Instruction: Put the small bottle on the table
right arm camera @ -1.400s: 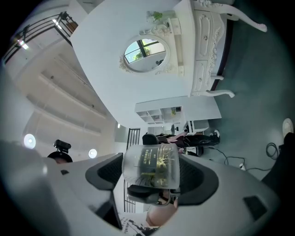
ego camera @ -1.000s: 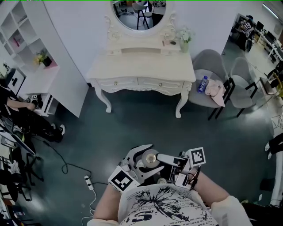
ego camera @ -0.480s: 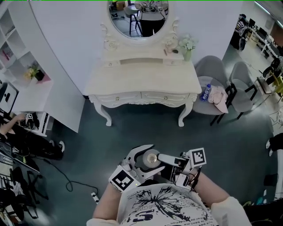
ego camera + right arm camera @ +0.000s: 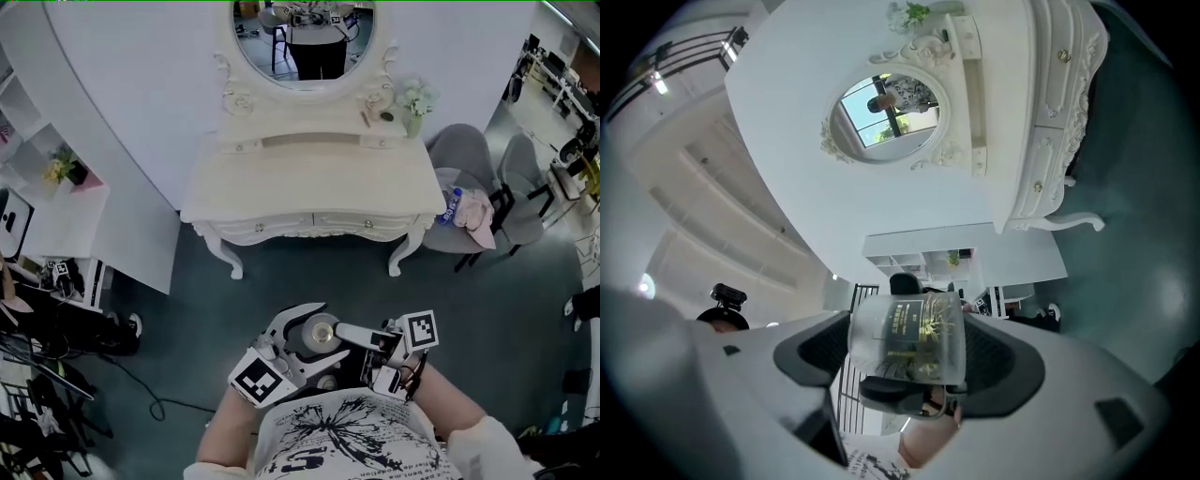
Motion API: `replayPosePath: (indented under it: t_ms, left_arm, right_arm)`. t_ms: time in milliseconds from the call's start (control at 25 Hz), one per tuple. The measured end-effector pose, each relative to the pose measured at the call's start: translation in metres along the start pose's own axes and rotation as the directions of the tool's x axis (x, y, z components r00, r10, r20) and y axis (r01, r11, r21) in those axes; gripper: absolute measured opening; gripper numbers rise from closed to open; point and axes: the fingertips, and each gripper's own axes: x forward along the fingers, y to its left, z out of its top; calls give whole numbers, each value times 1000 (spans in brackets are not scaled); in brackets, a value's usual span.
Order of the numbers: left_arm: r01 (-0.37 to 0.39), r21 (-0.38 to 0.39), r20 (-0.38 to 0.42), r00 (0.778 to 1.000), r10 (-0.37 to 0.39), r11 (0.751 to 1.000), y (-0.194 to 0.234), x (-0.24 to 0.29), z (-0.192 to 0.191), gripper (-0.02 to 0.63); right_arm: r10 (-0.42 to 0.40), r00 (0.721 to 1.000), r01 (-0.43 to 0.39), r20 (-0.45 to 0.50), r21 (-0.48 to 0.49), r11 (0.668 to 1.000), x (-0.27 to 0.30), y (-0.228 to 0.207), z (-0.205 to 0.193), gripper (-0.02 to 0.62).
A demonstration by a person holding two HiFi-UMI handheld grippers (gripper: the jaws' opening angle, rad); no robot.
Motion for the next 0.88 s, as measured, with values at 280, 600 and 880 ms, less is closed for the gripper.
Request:
replayPosePath:
  t_ms: [280,600,880]
  left_arm:
    - [-40,-3,-24,999,40,999,72,26,-11,351]
    - [-89,8,-44,995,89,996,178,91,-8,351]
    - [-129,-3,-21,991,129,992,251,140,-12,351]
  right_arm:
    - [15,999,-14,-31,21,1000,22,-13,72,367]
    - [29,995,-26,-97,26,999,39,-10,193,367]
    - [11,990,-8,-144,23,1000,44,-15,279,367]
